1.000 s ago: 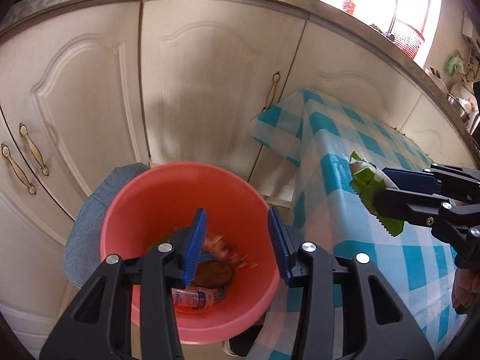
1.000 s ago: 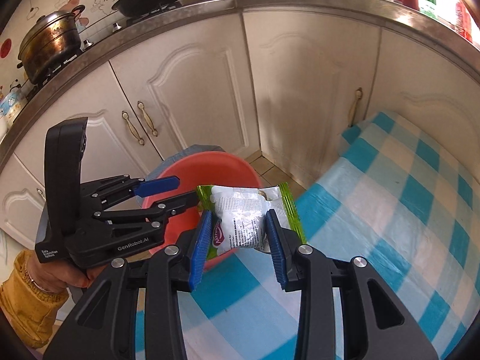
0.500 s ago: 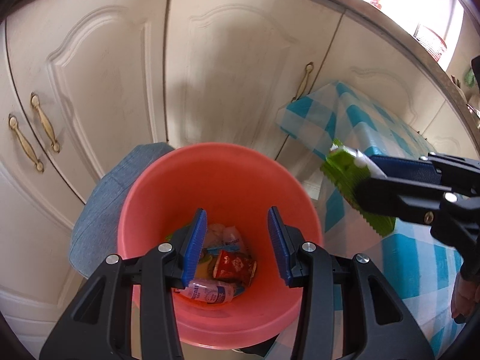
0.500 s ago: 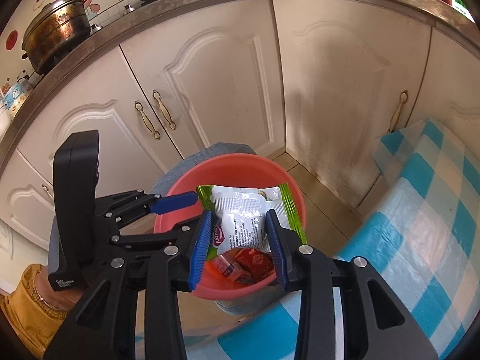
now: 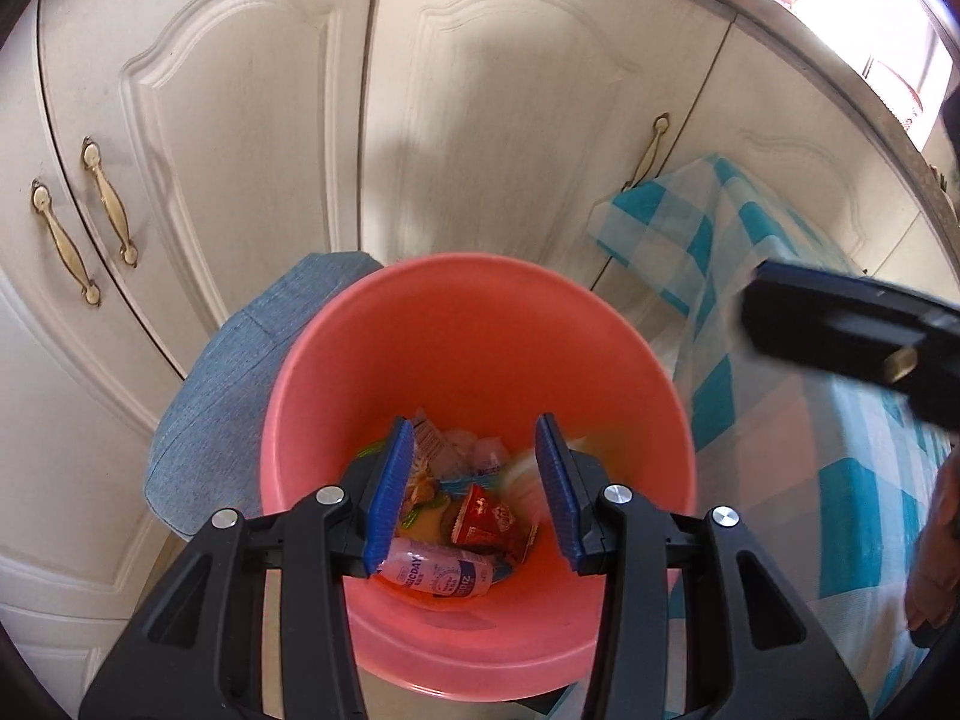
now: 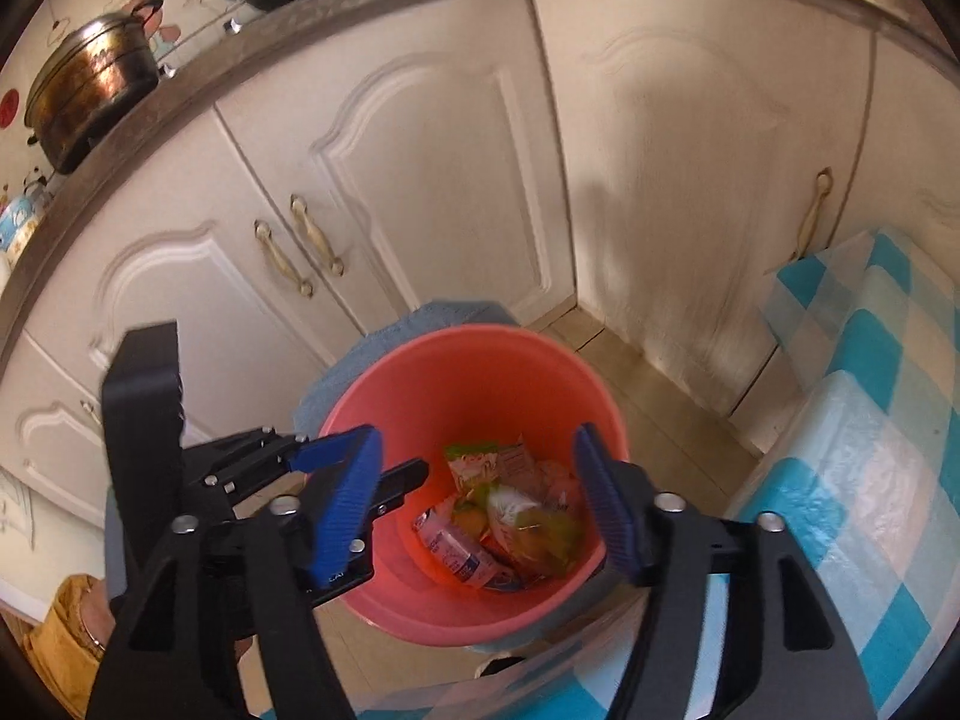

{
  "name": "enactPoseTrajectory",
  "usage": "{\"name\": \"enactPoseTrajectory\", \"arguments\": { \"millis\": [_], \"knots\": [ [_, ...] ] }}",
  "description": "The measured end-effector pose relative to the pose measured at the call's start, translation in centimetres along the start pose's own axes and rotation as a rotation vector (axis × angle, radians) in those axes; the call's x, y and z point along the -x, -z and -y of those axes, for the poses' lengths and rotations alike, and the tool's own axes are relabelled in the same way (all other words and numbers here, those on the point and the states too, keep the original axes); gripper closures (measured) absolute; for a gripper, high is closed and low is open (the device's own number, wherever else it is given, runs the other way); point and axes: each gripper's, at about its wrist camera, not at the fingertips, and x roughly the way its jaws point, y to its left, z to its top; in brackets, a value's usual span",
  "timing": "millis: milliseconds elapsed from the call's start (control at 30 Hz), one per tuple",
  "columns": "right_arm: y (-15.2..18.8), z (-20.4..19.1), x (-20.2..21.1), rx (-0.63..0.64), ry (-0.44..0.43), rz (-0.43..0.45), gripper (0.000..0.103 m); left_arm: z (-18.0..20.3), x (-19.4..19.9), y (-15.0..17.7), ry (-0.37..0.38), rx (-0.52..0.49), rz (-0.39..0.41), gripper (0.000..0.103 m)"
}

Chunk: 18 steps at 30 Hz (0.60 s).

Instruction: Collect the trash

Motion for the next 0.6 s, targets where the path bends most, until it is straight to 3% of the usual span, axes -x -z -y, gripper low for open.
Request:
{"name": "enactPoseTrajectory", "arguments": {
  "millis": [100,167,267,600],
  "knots": [
    [0.0,0.8,1.0,-0.024,0.035,0.021,0.021,-0.5,-0.4,0.3,-0.004,0.03,-0.013,0.055],
    [0.3,1.8,2.1,-0.063,0.044,0.04,0.019,-0.7,-0.3,0.4,-0.023,0.056,-0.007,0.033],
    [0.8,3.4,4.0,-0.123,0.076,0.077,0.014,-0.6,0.1,0.5,-0.046,0.061,0.012,0.023],
    [3.8,7.5,9.9,-0.271,0.127,0.156,0.013,1.5,3.0,-0.2,-0.122,0.022,0.059,0.014]
  ]
}}
